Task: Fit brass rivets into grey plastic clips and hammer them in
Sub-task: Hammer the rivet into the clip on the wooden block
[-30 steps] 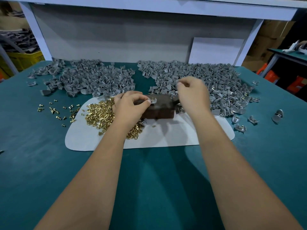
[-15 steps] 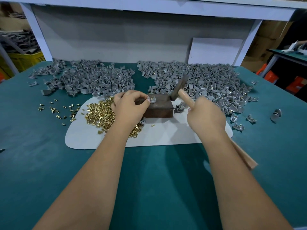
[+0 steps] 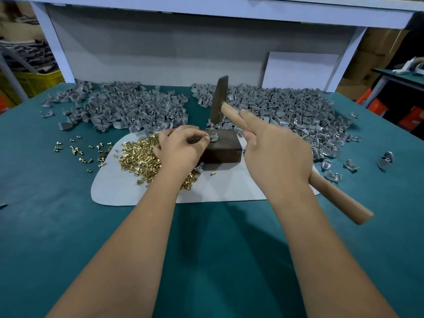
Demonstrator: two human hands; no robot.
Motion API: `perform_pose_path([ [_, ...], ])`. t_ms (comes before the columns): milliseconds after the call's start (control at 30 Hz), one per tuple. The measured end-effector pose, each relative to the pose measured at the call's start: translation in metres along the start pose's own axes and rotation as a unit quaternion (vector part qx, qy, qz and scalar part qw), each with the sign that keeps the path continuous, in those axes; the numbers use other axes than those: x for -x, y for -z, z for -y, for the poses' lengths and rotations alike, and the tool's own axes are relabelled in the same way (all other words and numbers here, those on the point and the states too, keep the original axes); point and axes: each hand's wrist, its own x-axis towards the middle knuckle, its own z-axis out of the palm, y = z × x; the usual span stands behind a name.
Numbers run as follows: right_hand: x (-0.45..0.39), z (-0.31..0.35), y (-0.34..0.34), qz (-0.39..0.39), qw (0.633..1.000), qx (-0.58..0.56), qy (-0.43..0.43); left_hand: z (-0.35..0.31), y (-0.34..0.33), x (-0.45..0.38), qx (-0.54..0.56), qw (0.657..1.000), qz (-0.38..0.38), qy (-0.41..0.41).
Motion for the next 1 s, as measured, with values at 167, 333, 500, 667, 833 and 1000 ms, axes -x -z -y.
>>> perform_pose_path([
  [167,0.012,-0.001,-0.006,-0.035,0.999,0.027,-0.030,0.002,-0.001,0.000,-0.015,1.000,0.001,-0.012],
  [333,0.016,0.003,-0.012,0.002,0.999,0.044,0.001,0.003,-0.004,0.000,-0.019,0.999,-0.021,-0.016],
  [500,0.018,0.011,-0.010,-0.026,0.999,0.030,-0.010,0.007,-0.007,-0.001,-0.018,0.999,-0.038,-0.032],
  [667,0.020,0.012,-0.016,0.016,0.999,0.050,-0.014,0.006,-0.006,-0.001,-0.013,0.999,-0.040,-0.028],
  [833,0.020,0.017,-0.015,0.000,0.999,0.040,-0.011,0.007,-0.007,-0.001,-0.023,0.999,-0.038,-0.031],
  [1000,0.021,0.017,-0.012,-0.016,0.999,0.024,-0.029,0.007,-0.007,0.000,-0.030,0.998,-0.044,-0.034],
])
